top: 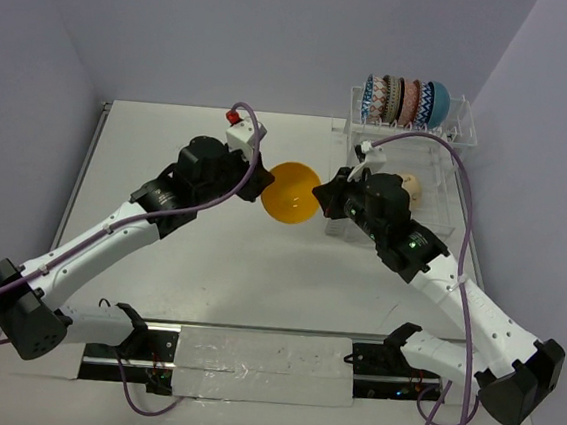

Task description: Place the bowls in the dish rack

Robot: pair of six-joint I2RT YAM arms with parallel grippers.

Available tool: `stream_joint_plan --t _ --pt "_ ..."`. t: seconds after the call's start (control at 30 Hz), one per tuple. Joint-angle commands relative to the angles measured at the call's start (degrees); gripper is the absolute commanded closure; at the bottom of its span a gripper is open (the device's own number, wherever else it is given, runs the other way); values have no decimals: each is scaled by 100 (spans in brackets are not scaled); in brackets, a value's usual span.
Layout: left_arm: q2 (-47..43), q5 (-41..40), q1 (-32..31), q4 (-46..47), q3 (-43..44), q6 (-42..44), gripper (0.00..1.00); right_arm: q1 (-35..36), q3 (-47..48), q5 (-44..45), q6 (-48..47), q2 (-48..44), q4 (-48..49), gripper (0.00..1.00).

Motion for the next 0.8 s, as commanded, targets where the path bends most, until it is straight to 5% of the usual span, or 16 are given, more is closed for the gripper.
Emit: stream_joint_plan --t 0.0,0.2,0.3,0.47,0.6,0.77 --pt "-168 58 -18 42 286 38 78 36 287 364 -15 -107 151 100" --pt "-159 111 -10 -152 489 -234 16 36 419 1234 -506 -115 -332 100" --pt "-211 -275 -1 -274 594 -498 1 27 516 1919 -718 -115 -657 100" --pt "-290 -601 560 -653 718 -920 1 -401 621 2729 -938 -37 -1123 100" --pt "-422 -443 1622 -916 524 -1237 1 -1324 639 2325 -675 87 -1396 100" --pt "-677 -355 2214 -1049 7 -1184 1 -2116 534 2317 -184 438 -1432 100"
